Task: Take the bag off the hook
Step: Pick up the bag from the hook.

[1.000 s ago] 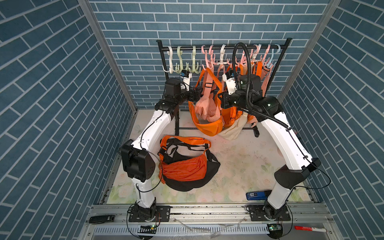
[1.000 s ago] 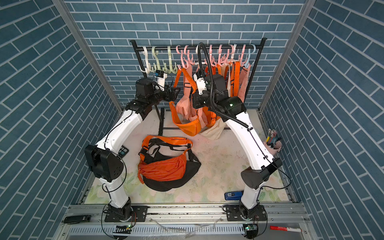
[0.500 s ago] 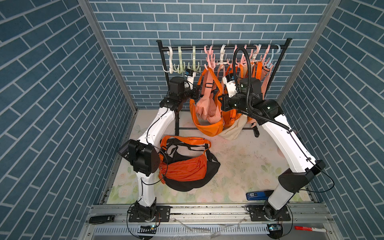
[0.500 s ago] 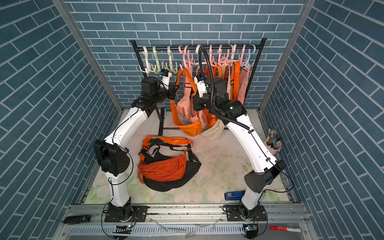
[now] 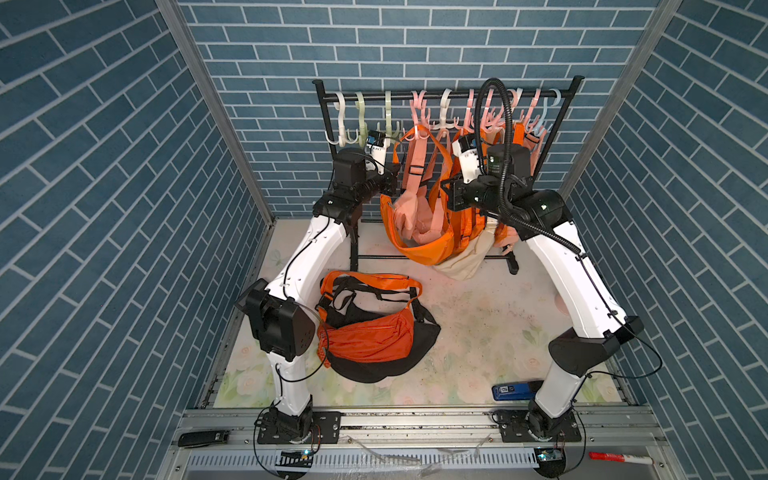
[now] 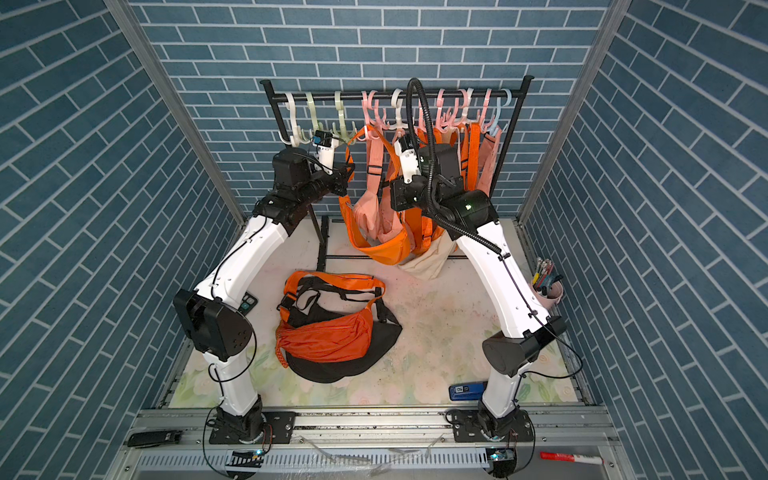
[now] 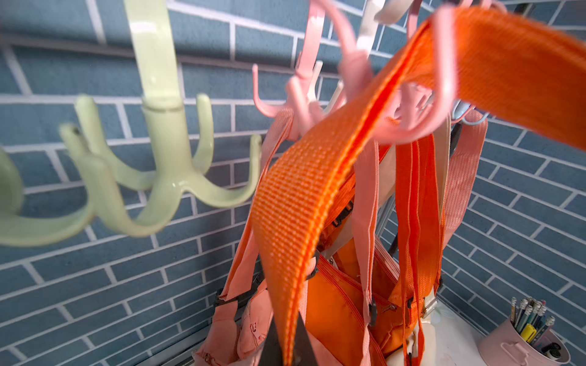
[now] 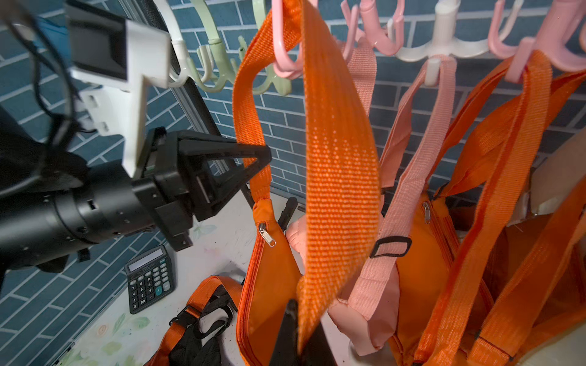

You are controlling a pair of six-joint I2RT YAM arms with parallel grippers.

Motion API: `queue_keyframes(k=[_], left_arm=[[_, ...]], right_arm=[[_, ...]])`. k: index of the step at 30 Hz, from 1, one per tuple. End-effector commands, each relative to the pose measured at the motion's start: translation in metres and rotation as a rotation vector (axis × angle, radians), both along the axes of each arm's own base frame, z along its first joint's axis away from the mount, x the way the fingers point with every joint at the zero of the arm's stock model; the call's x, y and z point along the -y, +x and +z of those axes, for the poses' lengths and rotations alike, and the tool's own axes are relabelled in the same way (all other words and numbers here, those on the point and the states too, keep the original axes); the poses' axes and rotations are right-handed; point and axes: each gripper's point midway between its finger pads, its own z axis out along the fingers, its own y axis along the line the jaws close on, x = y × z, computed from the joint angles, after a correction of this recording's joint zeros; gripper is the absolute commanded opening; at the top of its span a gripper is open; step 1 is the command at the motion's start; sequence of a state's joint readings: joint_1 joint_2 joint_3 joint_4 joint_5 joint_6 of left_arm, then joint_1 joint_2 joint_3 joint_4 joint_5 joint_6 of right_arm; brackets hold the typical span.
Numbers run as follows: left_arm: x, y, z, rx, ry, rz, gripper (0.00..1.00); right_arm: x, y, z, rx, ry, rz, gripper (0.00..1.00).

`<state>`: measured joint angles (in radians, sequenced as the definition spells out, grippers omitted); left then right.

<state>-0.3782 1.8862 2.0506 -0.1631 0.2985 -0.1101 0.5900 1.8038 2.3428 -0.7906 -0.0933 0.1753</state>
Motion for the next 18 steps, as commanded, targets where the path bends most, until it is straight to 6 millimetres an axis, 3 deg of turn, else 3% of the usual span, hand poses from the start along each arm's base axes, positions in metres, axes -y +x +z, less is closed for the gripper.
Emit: queue_keyframes(k=[1,8,18], left_arm=[[-0.007,-0.015,0.030,0.069,0.009,0.018,0.00],[-0.019,-0.025,0.049,0.091,0.038,0.060,0.00],[-0.033,-0.055,0.083,0.157,0.022,0.072,0.00]], right_arm=[[-0.005,0.007,0.001,-0.019,0.015,0.022,0.00],[-0.009,0.018,0.018,-0.002,0.067,0.030,0.00],[-0.008,0.003,0.046,0.053,0.130,0.068,0.00]])
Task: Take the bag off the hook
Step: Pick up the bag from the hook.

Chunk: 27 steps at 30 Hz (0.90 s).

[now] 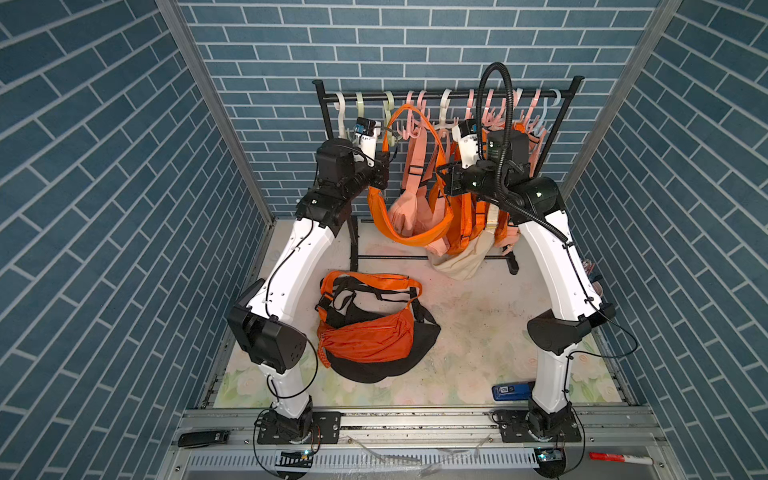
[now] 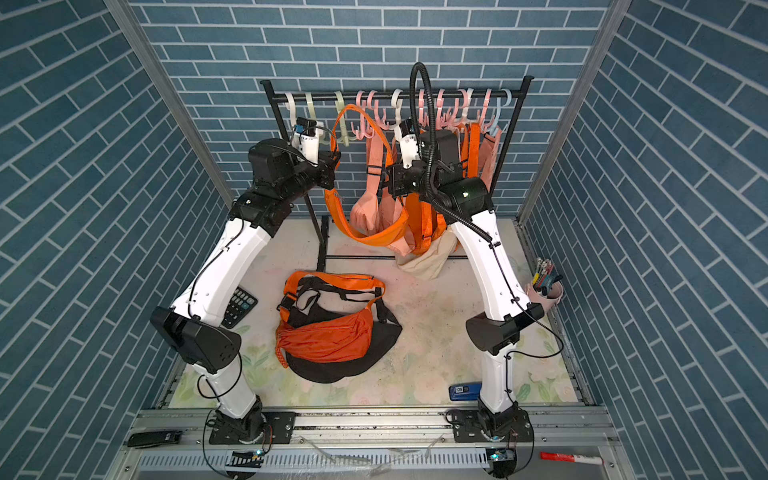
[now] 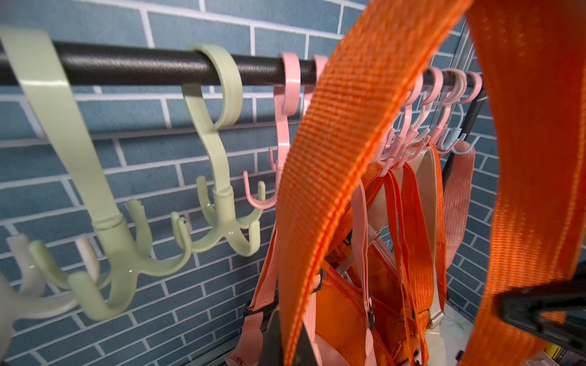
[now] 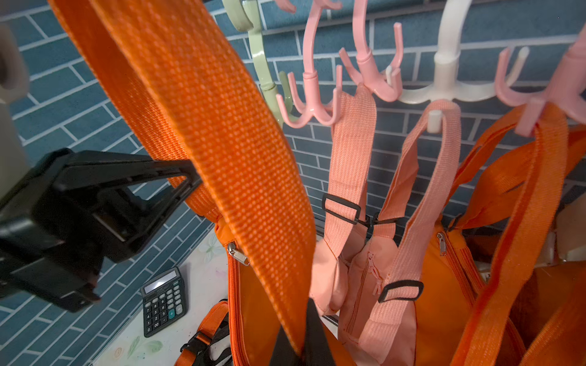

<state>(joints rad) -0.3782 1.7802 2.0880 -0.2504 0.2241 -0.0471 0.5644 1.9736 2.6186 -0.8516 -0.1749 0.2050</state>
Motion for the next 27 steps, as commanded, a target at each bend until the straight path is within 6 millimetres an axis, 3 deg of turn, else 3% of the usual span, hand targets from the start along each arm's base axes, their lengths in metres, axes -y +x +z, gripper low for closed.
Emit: queue_keyframes(k=[1,11,19,27], left_arm=[[-0.008,-0.026,0.034,0.077,-0.013,0.001,0.00],[-0.029,-0.068,0.060,0.141,-0.043,0.019,0.00],[-0.048,-0.111,0.062,0.164,-0.065,0.030,0.00],[-0.070,-0.160,0.055,0.169,-0.089,0.039,0.00]], right_arm=[[0.008,-0.020,0.033,0.050,0.065,0.024,0.00],[0.018,-0.046,0.043,0.063,0.076,0.035,0.00],[0.026,-0.082,0.049,0.109,0.073,0.048,0.00],[0.030,-0.130,0.050,0.160,0.056,0.081,0.00]])
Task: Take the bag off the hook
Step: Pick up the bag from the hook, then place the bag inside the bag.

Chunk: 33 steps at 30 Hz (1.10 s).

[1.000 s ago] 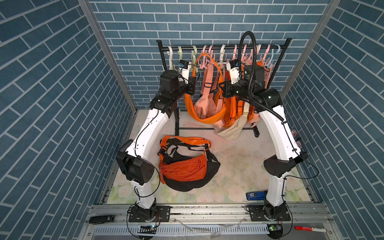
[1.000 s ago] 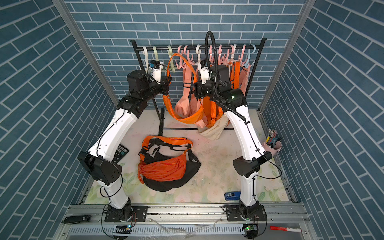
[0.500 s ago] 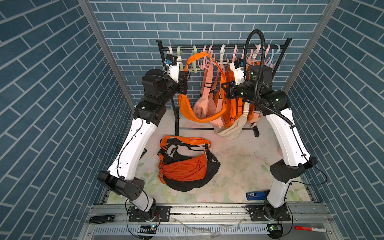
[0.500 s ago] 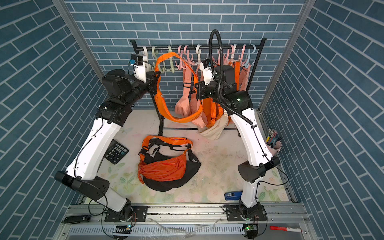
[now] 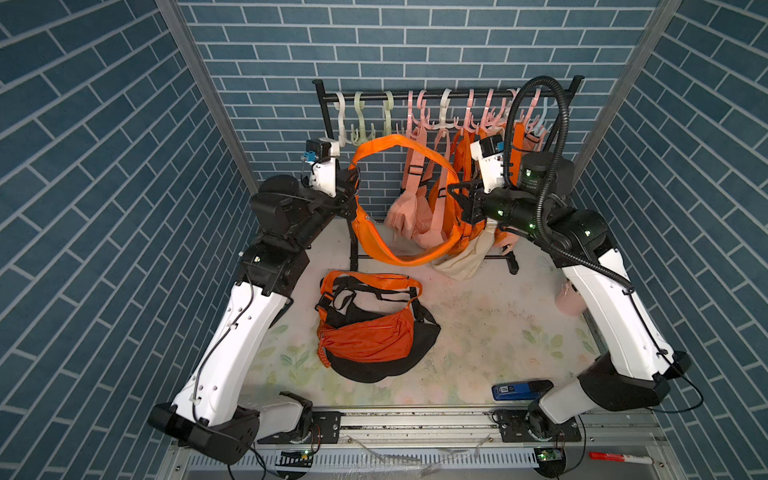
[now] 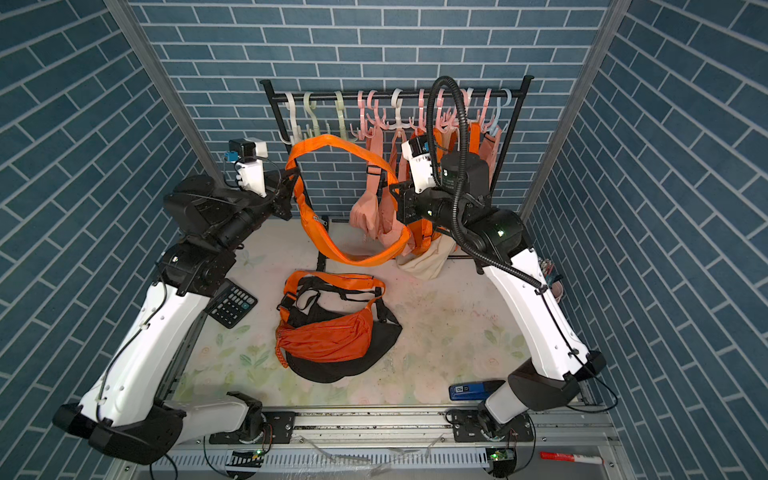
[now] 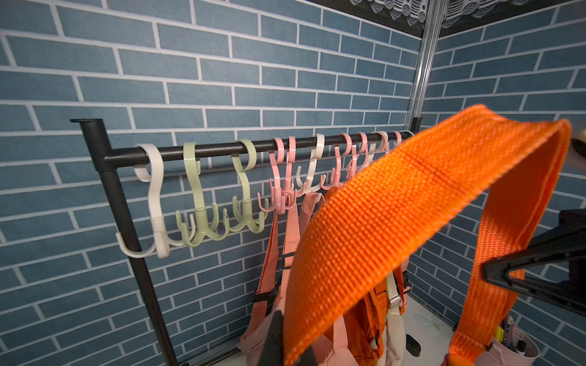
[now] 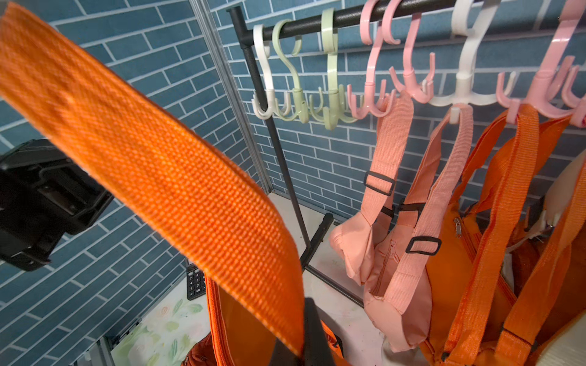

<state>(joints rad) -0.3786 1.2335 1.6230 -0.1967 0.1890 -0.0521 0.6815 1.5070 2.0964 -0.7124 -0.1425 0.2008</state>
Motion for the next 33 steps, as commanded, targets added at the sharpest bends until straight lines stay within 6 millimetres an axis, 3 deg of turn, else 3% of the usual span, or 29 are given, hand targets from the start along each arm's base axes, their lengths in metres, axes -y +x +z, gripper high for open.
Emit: queue_keyframes(k=[1,11,19,28,33], left_arm=[[-0.010,-0.025,0.012,0.044,-0.035,0.003,0.00],[-0.034,-0.086,-0.006,0.022,-0.037,-0.002,0.00],[-0.054,-0.130,-0.034,-0.009,-0.025,0.013,0.00],[-0.093,-0.177,-0.074,-0.074,0.015,0.124,0.00],[-0.112,-0.203,-0.099,-0.096,0.000,0.167,0.00]], right_arm=[[0.008,-0.020,0.018,0.085,0.021,-0.001,0.00],[0.006,-0.069,0.005,0.084,0.027,0.058,0.00],[-0.003,-0.106,-0.010,0.097,0.013,0.107,0.00],[-0.016,-0.134,-0.035,0.071,0.029,0.146,0.00],[-0.030,-0.147,-0.068,0.046,-0.049,0.161,0.00]])
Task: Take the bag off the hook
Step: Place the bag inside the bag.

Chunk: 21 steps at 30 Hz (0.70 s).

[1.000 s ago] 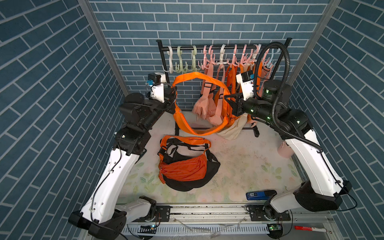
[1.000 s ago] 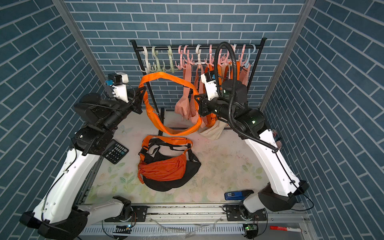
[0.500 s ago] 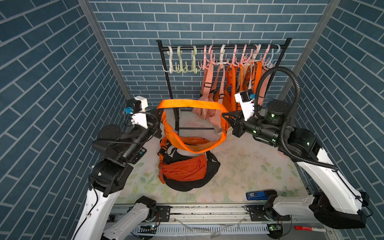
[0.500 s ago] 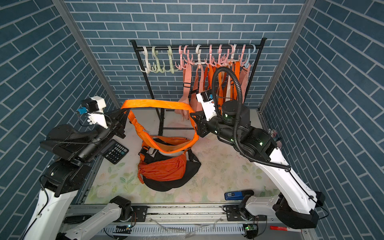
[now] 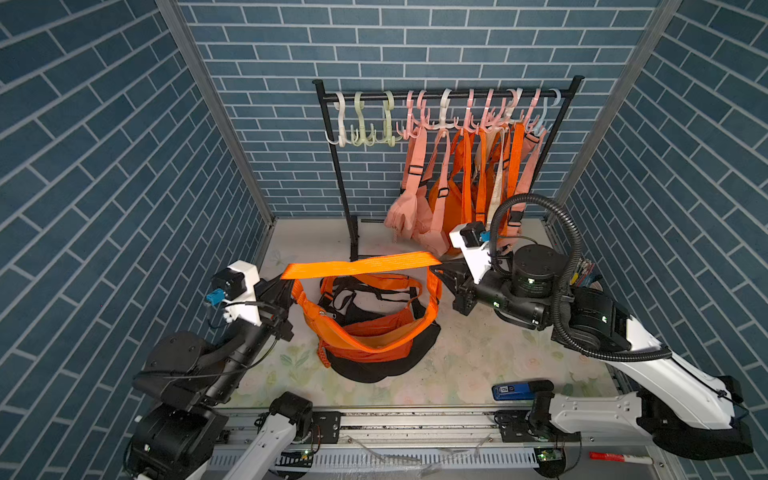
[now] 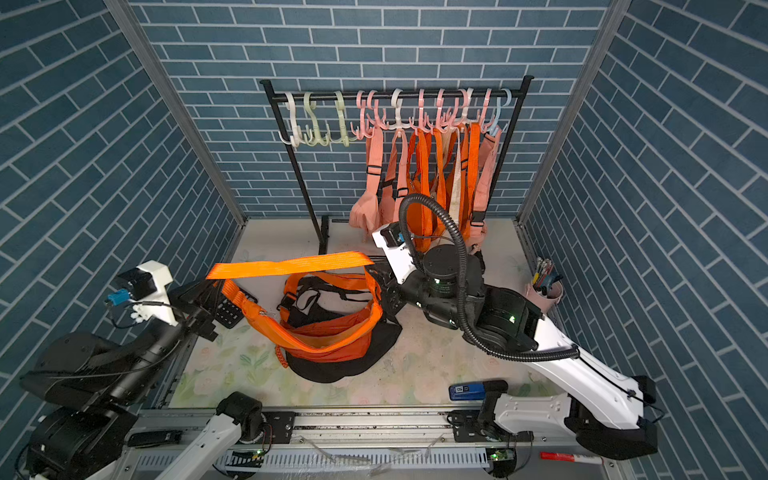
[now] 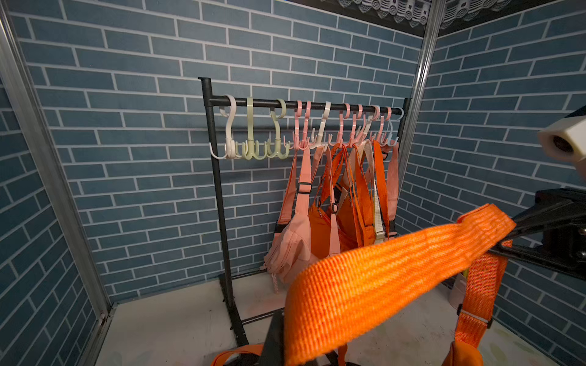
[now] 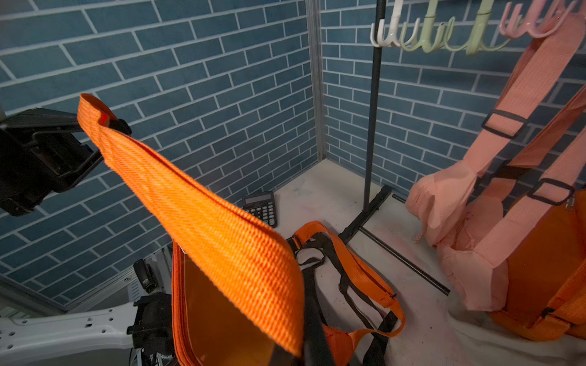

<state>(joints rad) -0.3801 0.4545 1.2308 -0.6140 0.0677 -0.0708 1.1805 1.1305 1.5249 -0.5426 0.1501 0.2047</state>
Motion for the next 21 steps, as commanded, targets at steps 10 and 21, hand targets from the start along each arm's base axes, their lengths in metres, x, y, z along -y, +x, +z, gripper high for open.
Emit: queue_keyframes(k=[10,21], left_arm=[[-0.026,-0.014,-0.084,-0.165,0.003,0.108,0.00],[-0.012,0.068,-0.143,-0.365,0.023,0.228,0.00]], right_arm=[[-0.011,0.017,-0.065,-0.008,-0.113,-0.133,0.00],[-0.010,0.100,-0.138,-0.231,-0.133,-0.269,0.00]])
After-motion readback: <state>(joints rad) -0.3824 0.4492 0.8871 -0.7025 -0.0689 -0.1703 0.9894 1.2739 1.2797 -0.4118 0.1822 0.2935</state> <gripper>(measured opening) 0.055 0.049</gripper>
